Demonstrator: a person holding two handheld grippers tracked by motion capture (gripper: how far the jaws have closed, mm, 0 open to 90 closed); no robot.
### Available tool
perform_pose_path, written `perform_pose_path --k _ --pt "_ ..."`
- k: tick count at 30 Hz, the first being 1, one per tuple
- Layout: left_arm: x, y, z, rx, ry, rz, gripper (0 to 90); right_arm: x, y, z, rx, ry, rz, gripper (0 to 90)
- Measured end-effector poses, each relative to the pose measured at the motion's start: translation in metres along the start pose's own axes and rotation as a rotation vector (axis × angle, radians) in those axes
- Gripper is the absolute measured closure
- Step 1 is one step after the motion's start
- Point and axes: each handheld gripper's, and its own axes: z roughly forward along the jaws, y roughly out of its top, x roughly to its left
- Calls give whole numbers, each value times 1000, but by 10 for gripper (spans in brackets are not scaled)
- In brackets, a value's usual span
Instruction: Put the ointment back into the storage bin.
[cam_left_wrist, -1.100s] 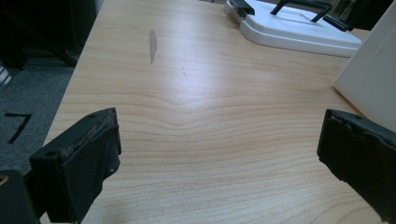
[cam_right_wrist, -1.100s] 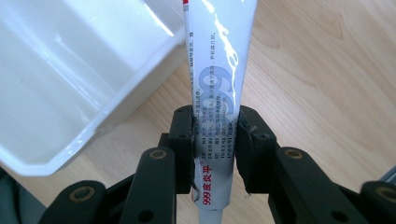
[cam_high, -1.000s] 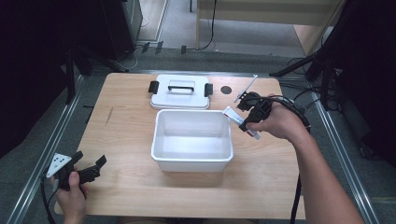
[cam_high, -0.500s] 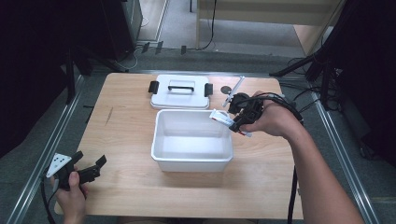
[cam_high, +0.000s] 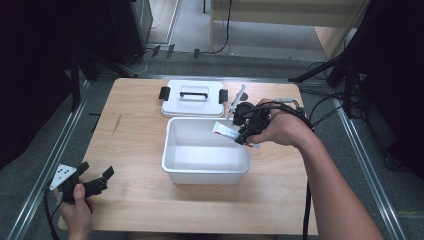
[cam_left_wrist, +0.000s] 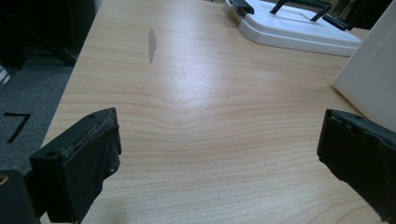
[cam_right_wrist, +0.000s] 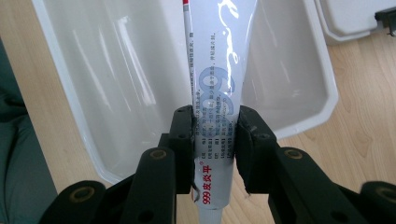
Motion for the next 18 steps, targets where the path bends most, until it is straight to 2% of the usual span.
perform_pose_path --k 18 --pt "0 0 0 1 -2 -1 0 10 20 12 22 23 -77 708"
